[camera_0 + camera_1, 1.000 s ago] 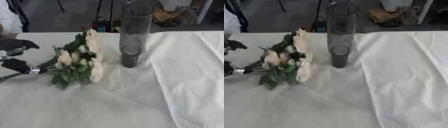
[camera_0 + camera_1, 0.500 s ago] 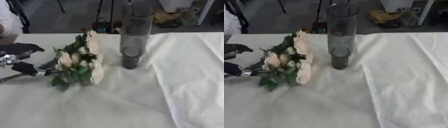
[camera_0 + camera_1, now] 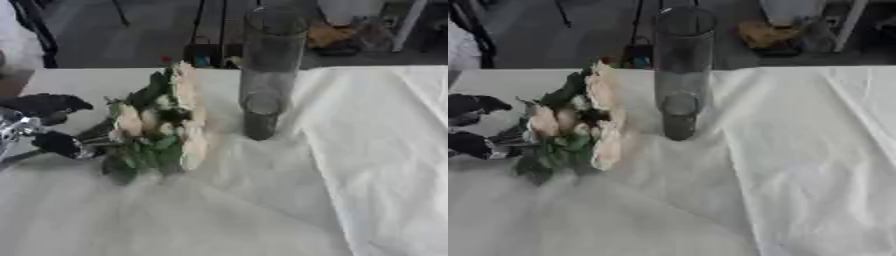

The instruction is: Arrange flowers into the vase.

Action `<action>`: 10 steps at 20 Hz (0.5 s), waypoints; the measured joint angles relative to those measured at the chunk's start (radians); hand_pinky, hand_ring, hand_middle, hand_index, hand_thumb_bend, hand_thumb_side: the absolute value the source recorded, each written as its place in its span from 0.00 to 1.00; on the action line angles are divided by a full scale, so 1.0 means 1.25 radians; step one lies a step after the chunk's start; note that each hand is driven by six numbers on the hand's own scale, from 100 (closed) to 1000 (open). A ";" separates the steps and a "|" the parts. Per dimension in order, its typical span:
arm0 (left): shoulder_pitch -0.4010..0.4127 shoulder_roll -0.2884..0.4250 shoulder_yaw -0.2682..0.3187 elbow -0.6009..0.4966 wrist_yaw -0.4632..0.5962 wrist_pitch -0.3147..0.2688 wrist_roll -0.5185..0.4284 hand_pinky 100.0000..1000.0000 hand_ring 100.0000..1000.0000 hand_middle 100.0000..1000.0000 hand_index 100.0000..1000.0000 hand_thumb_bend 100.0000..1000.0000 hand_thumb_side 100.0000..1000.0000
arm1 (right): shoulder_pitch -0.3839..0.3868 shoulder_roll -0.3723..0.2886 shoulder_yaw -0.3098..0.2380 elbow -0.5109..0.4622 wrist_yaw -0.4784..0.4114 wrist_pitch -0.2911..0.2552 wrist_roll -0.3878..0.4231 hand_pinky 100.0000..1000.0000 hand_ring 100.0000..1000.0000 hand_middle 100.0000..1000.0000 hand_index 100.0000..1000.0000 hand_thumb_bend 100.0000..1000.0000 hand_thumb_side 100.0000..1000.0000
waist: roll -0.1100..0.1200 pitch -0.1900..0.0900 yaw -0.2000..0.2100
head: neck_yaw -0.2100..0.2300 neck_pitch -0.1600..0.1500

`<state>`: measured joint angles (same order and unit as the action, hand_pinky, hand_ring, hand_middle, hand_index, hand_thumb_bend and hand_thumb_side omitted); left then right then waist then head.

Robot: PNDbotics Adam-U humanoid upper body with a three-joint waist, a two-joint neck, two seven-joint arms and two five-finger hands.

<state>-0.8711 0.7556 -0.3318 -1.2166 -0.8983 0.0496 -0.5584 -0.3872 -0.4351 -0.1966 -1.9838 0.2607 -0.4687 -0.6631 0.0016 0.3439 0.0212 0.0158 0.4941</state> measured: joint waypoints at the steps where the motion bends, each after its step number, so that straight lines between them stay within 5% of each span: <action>1: 0.000 -0.002 0.001 0.005 -0.003 -0.001 0.002 0.78 0.86 0.93 1.00 0.52 0.71 | 0.000 0.000 0.000 0.000 -0.001 0.000 0.000 0.84 0.85 0.75 0.85 0.00 1.00 | 0.000 0.001 -0.002 | 0.001 -0.002; 10: -0.005 -0.022 0.013 0.052 -0.033 -0.005 0.024 0.77 0.85 0.92 1.00 0.48 0.71 | -0.001 0.005 0.000 0.000 -0.003 -0.002 0.003 0.84 0.85 0.75 0.85 0.00 1.00 | 0.000 0.009 -0.013 | 0.009 -0.010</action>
<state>-0.8772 0.7283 -0.3157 -1.1512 -0.9395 0.0428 -0.5288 -0.3883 -0.4290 -0.1964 -1.9838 0.2571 -0.4716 -0.6589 0.0019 0.3551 0.0046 0.0269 0.4814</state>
